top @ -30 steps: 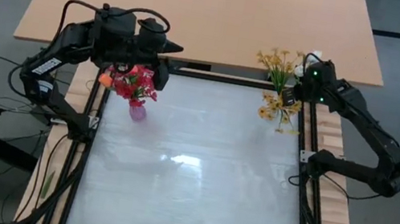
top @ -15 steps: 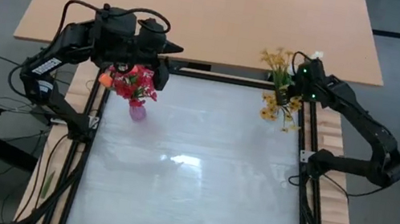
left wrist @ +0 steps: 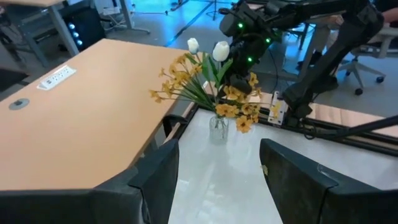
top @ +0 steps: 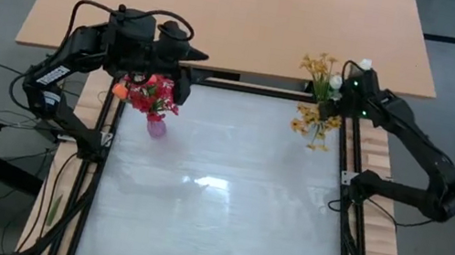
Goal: Sort flowers into vase by color
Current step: Put the white tulip into the transparent vase, then return to Home Position
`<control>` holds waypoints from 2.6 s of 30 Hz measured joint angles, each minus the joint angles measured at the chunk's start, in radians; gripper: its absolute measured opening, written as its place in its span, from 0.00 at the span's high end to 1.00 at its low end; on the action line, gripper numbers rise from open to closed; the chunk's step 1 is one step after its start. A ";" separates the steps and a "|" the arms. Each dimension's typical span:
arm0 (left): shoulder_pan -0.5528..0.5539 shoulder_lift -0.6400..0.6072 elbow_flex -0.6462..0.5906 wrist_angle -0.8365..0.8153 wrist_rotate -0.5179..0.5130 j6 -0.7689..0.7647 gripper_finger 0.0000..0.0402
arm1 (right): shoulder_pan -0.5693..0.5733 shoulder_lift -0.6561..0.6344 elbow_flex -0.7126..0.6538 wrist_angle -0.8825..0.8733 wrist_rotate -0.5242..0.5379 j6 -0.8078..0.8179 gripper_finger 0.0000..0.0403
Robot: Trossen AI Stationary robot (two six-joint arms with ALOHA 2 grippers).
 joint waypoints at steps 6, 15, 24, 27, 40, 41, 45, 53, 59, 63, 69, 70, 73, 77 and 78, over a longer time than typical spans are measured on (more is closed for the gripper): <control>0.000 0.000 0.000 0.000 0.015 0.060 0.47 | -0.017 -0.024 0.067 -0.070 0.015 -0.007 0.27; 0.000 0.000 0.000 0.000 0.014 0.136 0.47 | -0.013 0.065 0.114 -0.204 0.035 -0.041 0.27; 0.025 0.000 0.000 0.001 0.020 0.172 0.47 | 0.037 0.167 0.173 -0.302 0.144 0.007 0.27; 0.035 0.000 0.000 -0.009 0.041 0.172 0.47 | 0.037 0.155 0.219 -0.316 0.157 0.004 0.27; 0.050 0.000 0.000 -0.055 0.072 0.193 0.47 | 0.036 0.133 0.472 -0.440 0.137 -0.026 0.27; 0.050 0.000 0.000 -0.057 0.072 0.195 0.47 | 0.037 0.133 0.500 -0.451 0.137 -0.026 0.27; 0.050 0.000 0.000 -0.066 0.072 0.204 0.47 | 0.044 0.133 0.637 -0.493 0.128 -0.016 0.27; 0.050 0.000 0.000 -0.077 0.072 0.214 0.47 | 0.191 0.112 0.836 -0.396 -0.002 0.002 0.33; 0.050 0.000 0.000 -0.078 0.071 0.217 0.47 | 0.406 0.107 0.832 -0.280 0.007 -0.058 0.80; 0.050 0.000 0.000 -0.082 0.071 0.216 0.47 | 0.468 0.097 0.749 -0.220 0.047 -0.099 0.94; 0.050 0.000 0.000 -0.091 0.131 0.200 0.47 | 0.421 0.062 0.559 -0.168 0.156 -0.101 0.95; 0.050 0.000 0.000 -0.091 0.141 0.199 0.47 | 0.407 0.051 0.531 -0.153 0.156 -0.101 0.95; 0.050 0.000 0.000 -0.092 0.152 0.194 0.47 | 0.359 0.026 0.461 -0.101 0.122 -0.097 0.95; 0.050 -0.001 0.000 -0.097 0.151 0.194 0.47 | 0.328 0.003 0.445 -0.030 0.022 -0.097 0.95; 0.050 -0.006 0.000 -0.097 0.151 0.198 0.47 | 0.328 -0.002 0.456 -0.012 0.002 -0.097 0.95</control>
